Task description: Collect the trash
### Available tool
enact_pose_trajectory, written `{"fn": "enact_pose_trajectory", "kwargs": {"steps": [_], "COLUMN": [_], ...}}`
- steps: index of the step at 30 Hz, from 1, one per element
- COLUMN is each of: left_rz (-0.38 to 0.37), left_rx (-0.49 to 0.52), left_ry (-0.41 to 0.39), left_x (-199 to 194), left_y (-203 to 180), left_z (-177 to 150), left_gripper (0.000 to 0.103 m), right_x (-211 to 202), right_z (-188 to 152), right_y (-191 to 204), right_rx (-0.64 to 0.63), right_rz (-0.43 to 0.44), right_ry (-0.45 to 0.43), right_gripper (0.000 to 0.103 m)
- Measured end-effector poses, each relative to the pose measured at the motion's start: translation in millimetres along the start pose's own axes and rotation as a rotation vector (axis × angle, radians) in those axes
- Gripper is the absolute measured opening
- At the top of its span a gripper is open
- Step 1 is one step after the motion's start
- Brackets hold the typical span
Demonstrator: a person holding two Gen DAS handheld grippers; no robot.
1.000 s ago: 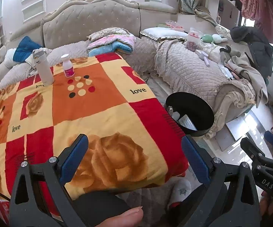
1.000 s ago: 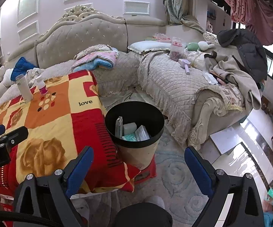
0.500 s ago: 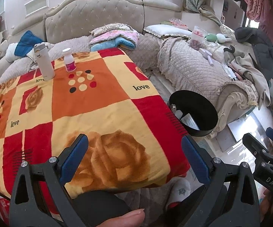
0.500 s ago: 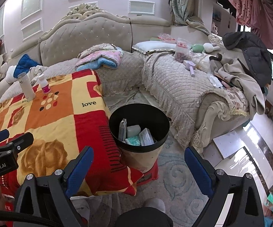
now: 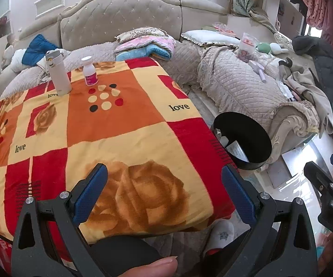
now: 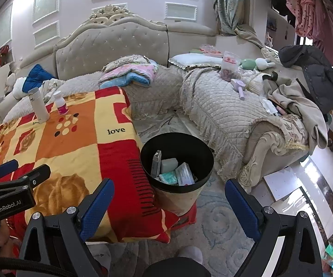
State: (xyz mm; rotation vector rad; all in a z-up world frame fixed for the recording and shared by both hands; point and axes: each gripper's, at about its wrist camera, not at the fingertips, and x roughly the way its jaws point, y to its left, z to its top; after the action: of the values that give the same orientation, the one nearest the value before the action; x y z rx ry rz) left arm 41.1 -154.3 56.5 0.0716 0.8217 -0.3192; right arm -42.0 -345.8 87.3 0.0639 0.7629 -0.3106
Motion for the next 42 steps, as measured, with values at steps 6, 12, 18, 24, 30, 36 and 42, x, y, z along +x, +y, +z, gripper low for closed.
{"fn": "enact_pose_trajectory", "kwargs": {"steps": [6, 12, 18, 24, 30, 36, 42], "left_rz": [-0.002, -0.012, -0.015, -0.023, -0.033, -0.038, -0.065], "left_rx": [0.005, 0.007, 0.01, 0.008, 0.024, 0.023, 0.025], "left_ry": [-0.002, -0.002, -0.007, -0.01, -0.019, -0.022, -0.03], "left_x": [1, -1, -4, -6, -10, -9, -10], "left_y": [0, -2, -5, -6, -12, -14, -14], "left_z": [0, -1, -3, -2, 0, 3, 2], "left_gripper": [0.099, 0.099, 0.099, 0.099, 0.099, 0.099, 0.099], "right_x": [-1, -3, -6, -6, -9, -12, -12], "right_z": [-1, -1, -1, -1, 0, 4, 4], "right_y": [1, 2, 0, 0, -2, -4, -4], "right_rx": [-0.007, -0.007, -0.003, -0.006, -0.006, -0.005, -0.005], "right_rz": [0.008, 0.006, 0.007, 0.007, 0.002, -0.002, 0.001], "right_ry": [-0.002, -0.004, -0.007, -0.009, -0.012, -0.015, -0.012], "right_gripper": [0.095, 0.095, 0.095, 0.095, 0.095, 0.095, 0.095]}}
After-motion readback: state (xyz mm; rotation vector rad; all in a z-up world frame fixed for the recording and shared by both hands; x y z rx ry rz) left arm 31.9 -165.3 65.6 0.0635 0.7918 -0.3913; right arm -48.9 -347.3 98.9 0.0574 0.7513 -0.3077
